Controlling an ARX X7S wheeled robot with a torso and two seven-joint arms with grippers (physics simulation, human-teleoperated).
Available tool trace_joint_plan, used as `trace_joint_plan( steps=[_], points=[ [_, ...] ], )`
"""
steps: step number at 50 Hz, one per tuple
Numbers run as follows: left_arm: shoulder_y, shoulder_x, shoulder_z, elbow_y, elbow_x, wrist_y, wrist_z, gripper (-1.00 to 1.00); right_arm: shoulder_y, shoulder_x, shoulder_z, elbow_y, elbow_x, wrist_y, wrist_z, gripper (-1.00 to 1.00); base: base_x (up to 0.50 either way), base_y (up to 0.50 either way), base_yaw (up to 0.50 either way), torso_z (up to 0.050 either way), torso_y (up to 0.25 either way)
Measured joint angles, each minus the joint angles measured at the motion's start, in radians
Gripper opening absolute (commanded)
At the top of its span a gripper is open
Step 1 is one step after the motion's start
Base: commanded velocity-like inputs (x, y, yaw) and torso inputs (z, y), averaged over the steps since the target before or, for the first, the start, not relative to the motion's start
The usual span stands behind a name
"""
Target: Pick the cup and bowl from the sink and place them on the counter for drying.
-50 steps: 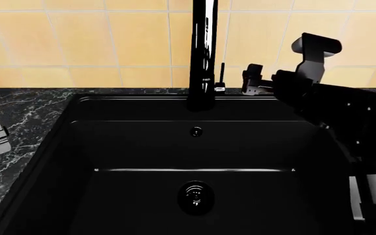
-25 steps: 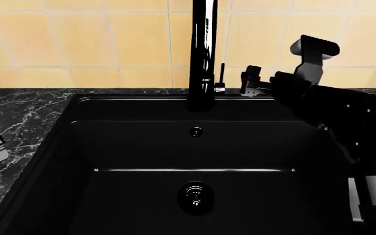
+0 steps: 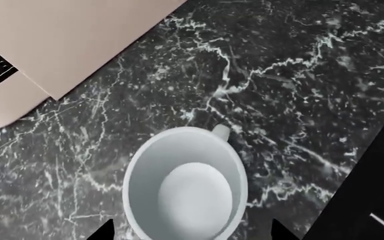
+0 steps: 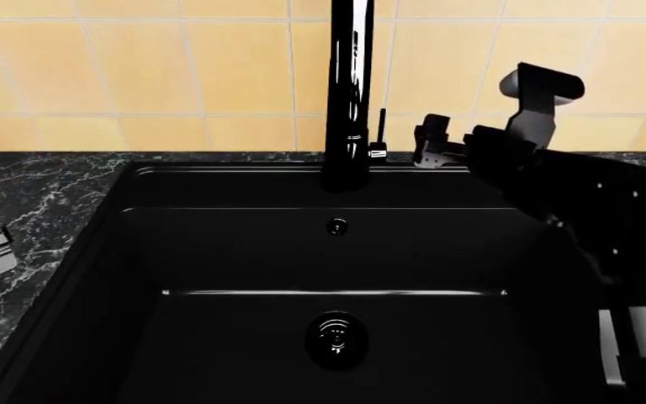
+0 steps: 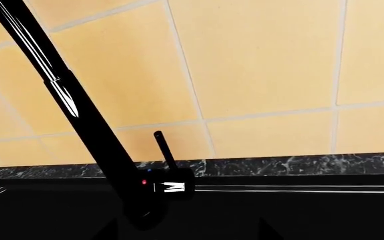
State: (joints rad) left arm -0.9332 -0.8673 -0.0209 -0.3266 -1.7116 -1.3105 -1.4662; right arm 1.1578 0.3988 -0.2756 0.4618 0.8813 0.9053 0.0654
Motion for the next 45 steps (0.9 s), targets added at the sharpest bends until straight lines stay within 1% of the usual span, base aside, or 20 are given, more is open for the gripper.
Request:
trace_joint_plan(
  steps=[22, 33, 39, 42, 45],
  points=[
    [-0.134, -0.007, 0.065, 0.028, -0.069, -0.039, -0.07, 1.0, 0.0, 0.006, 0.004, -0.011, 0.013, 0.008, 0.003, 1.0, 0.0, 0.0, 0.0, 0.0, 0.0],
    [-0.295, 0.029, 0.161, 0.052, -0.102, -0.065, -0.09, 1.0, 0.012, 0.01, 0.005, -0.016, 0.016, 0.011, 0.007, 1.0, 0.0, 0.0, 0.0, 0.0, 0.0],
    [-0.417, 0.077, 0.238, 0.028, -0.065, -0.087, -0.034, 1.0, 0.014, 0.009, 0.006, -0.014, 0.016, 0.006, 0.006, 1.0, 0.0, 0.0, 0.0, 0.0, 0.0],
    [-0.473, 0.109, 0.278, 0.012, -0.026, -0.089, 0.02, 1.0, 0.014, 0.01, 0.008, -0.017, 0.018, 0.005, 0.007, 1.0, 0.0, 0.0, 0.0, 0.0, 0.0],
    [-0.524, 0.146, 0.322, -0.011, 0.028, -0.081, 0.098, 1.0, 0.014, 0.01, 0.009, -0.018, 0.019, 0.003, 0.007, 1.0, 0.0, 0.0, 0.0, 0.0, 0.0]
  ],
)
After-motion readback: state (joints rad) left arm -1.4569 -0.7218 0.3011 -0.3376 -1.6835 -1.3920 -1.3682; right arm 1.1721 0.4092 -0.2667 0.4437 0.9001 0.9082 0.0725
